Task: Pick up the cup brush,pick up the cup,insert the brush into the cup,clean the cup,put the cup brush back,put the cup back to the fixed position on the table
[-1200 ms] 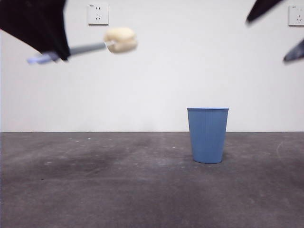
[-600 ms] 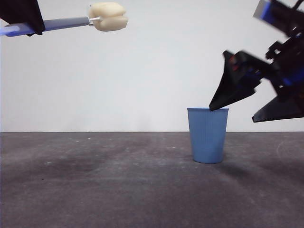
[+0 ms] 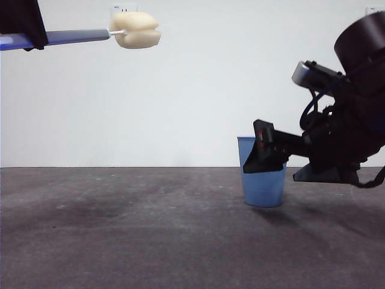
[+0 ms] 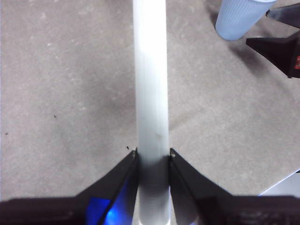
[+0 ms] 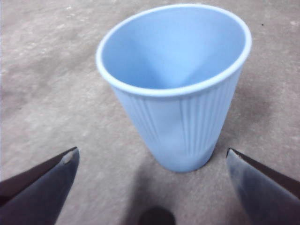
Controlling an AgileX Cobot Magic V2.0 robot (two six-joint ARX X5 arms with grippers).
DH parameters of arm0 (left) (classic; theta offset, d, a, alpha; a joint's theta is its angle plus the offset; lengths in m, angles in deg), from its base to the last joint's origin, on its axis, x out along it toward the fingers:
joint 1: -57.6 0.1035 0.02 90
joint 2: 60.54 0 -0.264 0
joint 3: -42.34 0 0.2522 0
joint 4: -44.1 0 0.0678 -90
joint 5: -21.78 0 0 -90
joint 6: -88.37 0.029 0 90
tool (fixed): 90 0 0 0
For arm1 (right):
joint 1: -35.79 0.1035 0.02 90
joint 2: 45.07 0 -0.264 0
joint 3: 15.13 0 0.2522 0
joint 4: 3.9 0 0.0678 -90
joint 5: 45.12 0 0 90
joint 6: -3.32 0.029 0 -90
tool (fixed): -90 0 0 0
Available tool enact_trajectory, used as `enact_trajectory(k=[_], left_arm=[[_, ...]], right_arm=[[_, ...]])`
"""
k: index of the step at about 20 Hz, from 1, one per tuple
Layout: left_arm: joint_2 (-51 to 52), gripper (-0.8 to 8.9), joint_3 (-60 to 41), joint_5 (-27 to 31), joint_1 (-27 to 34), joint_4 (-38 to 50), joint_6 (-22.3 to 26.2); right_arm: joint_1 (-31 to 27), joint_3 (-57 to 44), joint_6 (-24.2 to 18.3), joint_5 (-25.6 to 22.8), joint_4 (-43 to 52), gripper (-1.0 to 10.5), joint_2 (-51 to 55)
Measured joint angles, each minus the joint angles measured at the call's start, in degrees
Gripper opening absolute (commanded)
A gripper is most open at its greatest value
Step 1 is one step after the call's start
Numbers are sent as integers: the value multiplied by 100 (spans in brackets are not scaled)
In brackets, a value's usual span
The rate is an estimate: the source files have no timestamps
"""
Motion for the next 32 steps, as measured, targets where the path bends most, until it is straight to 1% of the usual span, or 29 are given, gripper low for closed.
enact_trajectory(k=[3,6,8,12,16,17,19,21,23,25,27,29,30,32], left_arm=[[0,-9,0,0,0,0,-2],[0,-9,0,-4,0,0,-2],[0,-8,0,-7,0,-2,-2],[0,-9,0,-15,0,-4,-2],[0,-8,0,-13,0,-4,-2],[0,-8,0,-13,0,-4,-2],[0,-9,0,-13,0,-4,-2],[0,-9,0,-13,0,-4,-2],[0,-9,0,-13,0,-4,-2],[0,-9,0,-13,0,-4,-2],[0,-9,0,-13,0,-4,2],[0,-9,0,-9,0,-4,59],[0,-9,0,-9,0,-17,116],[-2,-9,0,9,0,-146,317]], right_arm=[[-4,-13,-105,-2,501,597,-361],[-28,-13,-133,-28,1241,597,-667],[-70,-7,-136,-140,1550,597,-872],[-195,280,-138,-131,1569,597,-1266],[-199,658,-245,-129,1611,590,-1325],[-199,708,-249,-131,1615,549,-1325],[-199,754,-264,-131,1615,404,-1325],[-199,752,-264,-129,1604,346,-1329],[-197,754,-282,-129,1591,221,-1331],[-192,754,-284,-129,1591,132,-1331],[-190,754,-284,-81,1591,-19,-1331],[-190,754,-284,254,1585,-16,-1331],[-164,754,-286,332,1530,-16,-1311],[-55,774,-284,367,927,-16,-994]])
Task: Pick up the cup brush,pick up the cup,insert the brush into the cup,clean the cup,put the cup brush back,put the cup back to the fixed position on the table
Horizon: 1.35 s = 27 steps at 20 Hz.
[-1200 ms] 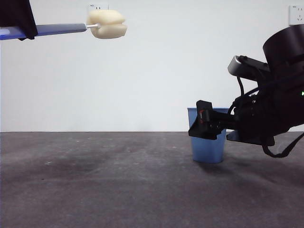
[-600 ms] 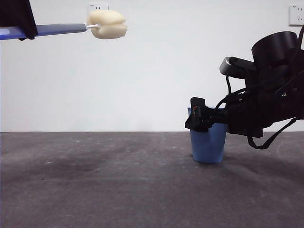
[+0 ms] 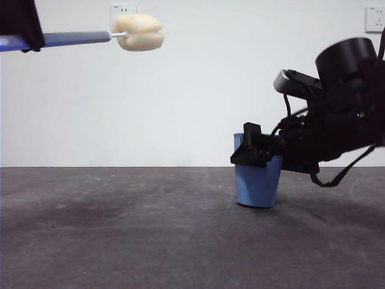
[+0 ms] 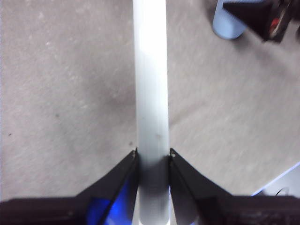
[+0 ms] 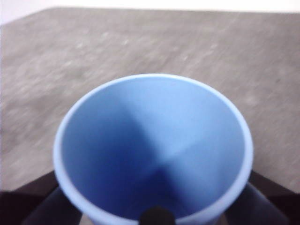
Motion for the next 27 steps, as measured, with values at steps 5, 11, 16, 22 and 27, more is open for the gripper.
enact_trajectory(k=[5,11,16,22,27], left_arm=[[-149,-9,0,-2,0,-120,726],[-527,-9,0,-24,0,-503,1598],[-848,-9,0,-638,-7,-977,2581],[-935,-9,0,-1010,-170,-1362,2789],[-986,-9,0,-1161,-551,-1401,2782]], right_arm=[[387,17,-557,-186,-2240,-17,1563],[890,745,-1781,-1362,-5834,-17,2627],[1502,1145,-2962,-2413,-7597,-17,2625],[2306,1176,-4087,-3574,-8063,-17,2625],[2555,1180,-4642,-4022,-8067,-17,2625]])
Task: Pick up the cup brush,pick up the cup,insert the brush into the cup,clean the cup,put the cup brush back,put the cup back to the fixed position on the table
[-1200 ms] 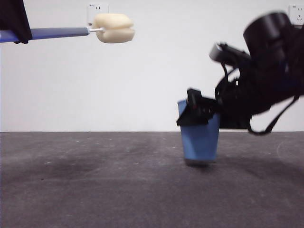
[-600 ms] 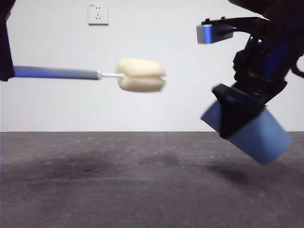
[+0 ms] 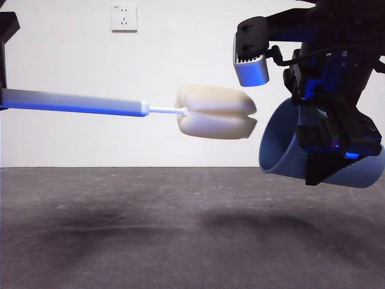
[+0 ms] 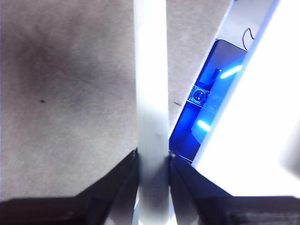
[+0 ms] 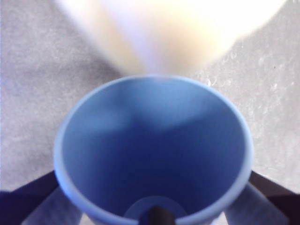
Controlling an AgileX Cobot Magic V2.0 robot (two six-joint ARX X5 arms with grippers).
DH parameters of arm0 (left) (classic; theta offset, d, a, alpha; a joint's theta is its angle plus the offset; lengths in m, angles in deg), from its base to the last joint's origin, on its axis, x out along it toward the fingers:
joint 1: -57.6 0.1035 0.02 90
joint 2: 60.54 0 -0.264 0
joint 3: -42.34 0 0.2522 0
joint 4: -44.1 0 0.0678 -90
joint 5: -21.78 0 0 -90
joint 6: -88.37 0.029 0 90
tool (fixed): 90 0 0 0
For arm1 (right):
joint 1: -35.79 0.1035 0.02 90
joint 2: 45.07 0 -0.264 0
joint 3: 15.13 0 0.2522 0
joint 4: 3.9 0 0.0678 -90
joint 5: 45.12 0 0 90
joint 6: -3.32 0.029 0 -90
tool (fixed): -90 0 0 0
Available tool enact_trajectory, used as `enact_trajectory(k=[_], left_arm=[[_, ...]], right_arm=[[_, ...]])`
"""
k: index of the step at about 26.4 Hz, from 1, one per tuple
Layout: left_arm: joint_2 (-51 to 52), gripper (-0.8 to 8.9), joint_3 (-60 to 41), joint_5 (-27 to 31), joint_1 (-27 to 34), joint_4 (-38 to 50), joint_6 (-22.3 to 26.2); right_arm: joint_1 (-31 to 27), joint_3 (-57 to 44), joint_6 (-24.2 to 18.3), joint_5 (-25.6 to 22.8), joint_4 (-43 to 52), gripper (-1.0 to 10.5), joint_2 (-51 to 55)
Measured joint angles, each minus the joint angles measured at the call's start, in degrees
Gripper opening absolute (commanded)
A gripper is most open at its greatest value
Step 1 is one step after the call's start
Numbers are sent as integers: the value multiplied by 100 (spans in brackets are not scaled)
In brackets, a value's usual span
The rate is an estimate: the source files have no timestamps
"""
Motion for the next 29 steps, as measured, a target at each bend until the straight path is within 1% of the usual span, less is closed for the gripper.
enact_trajectory(k=[1,5,9,17,23,26,29], left_arm=[[-28,-9,0,0,-66,0,-28],[-254,-9,0,-2,-280,31,-129],[-498,-9,0,-2,-428,258,-313],[-960,-9,0,-61,-669,675,-564],[-1252,-9,0,-343,-828,1211,-778],[-1333,-9,0,-382,-953,1499,-920],[-1344,-9,-13,-411,-1062,1567,-1064]], right_arm=[[33,0,-33,-96,4,-17,0],[116,0,-81,-155,4,-17,0],[223,0,-129,-227,-2,-17,0],[662,0,-450,-378,-22,-17,-4],[1064,0,-573,-380,-17,-17,-72],[1204,2,-592,-389,-2,-17,-173],[1268,2,-592,-437,-50,-17,-297]])
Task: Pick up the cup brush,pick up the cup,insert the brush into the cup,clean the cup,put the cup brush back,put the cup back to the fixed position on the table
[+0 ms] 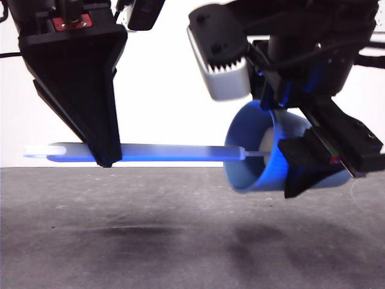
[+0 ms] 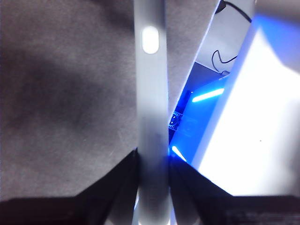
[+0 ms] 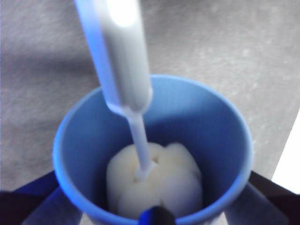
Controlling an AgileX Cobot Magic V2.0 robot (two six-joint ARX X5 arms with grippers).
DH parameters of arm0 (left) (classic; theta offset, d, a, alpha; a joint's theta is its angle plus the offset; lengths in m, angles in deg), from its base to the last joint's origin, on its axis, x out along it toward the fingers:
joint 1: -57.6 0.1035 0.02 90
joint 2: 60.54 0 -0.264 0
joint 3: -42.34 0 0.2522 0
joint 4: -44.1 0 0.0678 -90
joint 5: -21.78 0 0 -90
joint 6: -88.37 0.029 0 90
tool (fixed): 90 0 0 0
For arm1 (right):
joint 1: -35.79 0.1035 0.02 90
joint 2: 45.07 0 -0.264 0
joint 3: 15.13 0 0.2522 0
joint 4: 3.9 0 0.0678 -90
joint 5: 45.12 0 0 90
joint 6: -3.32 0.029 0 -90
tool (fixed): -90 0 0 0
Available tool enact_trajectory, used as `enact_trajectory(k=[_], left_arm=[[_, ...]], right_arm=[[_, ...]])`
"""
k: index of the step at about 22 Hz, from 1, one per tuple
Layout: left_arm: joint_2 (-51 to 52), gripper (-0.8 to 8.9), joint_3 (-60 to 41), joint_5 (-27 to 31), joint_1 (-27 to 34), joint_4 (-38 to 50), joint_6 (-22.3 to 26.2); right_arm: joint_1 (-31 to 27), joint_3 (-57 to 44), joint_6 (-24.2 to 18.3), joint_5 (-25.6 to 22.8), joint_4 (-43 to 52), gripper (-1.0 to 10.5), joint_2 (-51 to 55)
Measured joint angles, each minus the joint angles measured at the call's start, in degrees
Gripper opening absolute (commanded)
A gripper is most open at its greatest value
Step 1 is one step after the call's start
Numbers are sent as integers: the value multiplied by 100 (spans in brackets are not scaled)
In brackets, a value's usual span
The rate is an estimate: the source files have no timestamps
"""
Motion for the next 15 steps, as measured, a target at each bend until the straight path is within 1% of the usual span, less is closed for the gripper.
enact_trajectory(k=[4,8,11,15], left_arm=[[0,-9,-4,44,-48,-20,-92],[0,-9,-4,433,-59,-221,-85],[15,-9,-4,627,-46,-577,-55],[291,-8,-4,686,24,-1058,-50]], right_arm=[[0,0,4,-4,11,-17,-48],[7,2,33,-52,59,-17,-48],[-28,7,94,-105,52,-17,-50],[-188,7,146,-199,44,-17,-50]])
